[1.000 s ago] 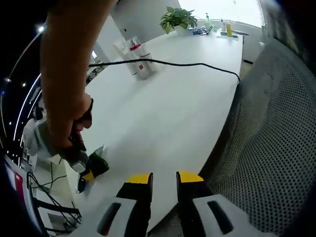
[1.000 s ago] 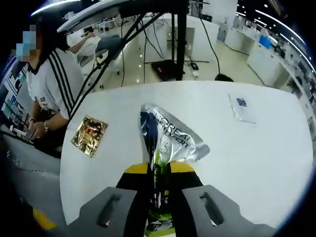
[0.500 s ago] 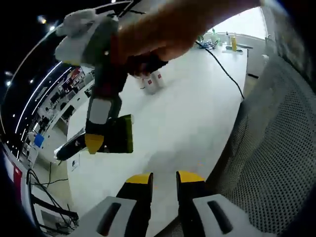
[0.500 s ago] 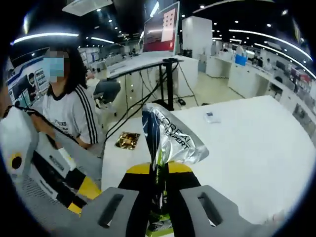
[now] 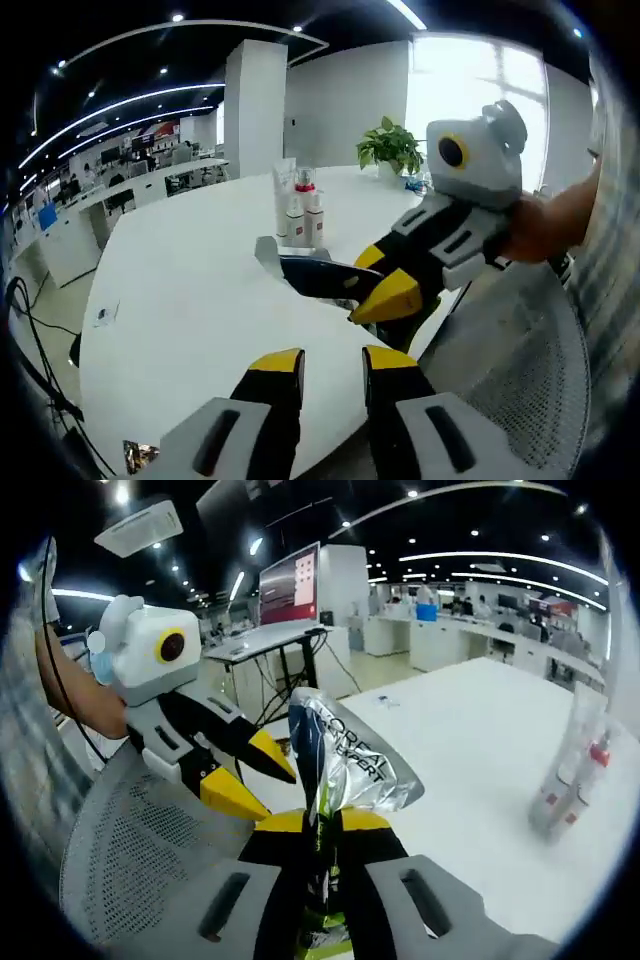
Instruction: Arrange the skincare products in the storage area until every visible bottle or jar stands upright without overlapping.
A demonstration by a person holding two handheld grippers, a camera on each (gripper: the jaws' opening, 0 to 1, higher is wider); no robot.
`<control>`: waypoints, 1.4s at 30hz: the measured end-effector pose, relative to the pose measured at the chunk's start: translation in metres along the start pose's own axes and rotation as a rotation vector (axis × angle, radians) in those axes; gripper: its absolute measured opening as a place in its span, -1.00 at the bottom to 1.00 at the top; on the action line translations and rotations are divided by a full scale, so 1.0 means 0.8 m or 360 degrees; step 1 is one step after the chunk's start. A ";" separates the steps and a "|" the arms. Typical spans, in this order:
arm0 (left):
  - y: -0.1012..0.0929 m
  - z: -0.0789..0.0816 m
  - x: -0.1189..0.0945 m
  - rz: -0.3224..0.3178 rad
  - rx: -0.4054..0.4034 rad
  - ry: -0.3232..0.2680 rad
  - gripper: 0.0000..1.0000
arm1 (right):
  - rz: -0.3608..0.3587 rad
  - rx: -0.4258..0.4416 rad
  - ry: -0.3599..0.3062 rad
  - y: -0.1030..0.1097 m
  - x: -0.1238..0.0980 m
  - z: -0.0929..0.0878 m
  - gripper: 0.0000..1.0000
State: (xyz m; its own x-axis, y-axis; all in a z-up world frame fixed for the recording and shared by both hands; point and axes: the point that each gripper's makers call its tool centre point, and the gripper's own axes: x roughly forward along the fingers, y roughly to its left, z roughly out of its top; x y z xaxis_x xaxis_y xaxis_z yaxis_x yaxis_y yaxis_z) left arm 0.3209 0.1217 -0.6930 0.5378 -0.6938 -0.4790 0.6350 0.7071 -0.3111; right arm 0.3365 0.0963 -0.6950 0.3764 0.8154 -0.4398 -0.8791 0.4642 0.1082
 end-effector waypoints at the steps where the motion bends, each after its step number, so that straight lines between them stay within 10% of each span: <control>1: -0.001 0.008 -0.001 -0.0029 -0.0173 -0.0053 -0.39 | -0.0010 0.0012 -0.0009 0.001 -0.001 0.000 -0.84; 9: -0.014 0.032 -0.003 -0.0227 -0.0568 -0.0235 -0.12 | 0.0038 -0.0080 -0.0021 0.023 0.008 -0.002 -0.83; 24: -0.004 0.019 -0.008 -0.0202 -0.0679 -0.0159 -0.66 | 0.0083 -0.0348 0.0031 0.043 0.016 -0.005 -0.77; 35: -0.008 0.026 -0.012 -0.0263 -0.0715 -0.0192 -0.75 | 0.0176 0.0006 -0.0041 0.044 0.016 -0.002 -0.40; 42: -0.011 0.039 -0.022 -0.0339 -0.0748 -0.0287 -0.78 | 0.0316 0.0510 -0.0155 0.032 0.003 0.002 0.08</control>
State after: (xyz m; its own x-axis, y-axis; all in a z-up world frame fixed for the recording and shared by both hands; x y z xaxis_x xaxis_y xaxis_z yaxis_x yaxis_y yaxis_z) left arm 0.3232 0.1236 -0.6563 0.5371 -0.8117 -0.2294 0.4465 0.5044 -0.7390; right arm 0.3156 0.1109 -0.6919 0.2475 0.9222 -0.2971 -0.8078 0.3658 0.4623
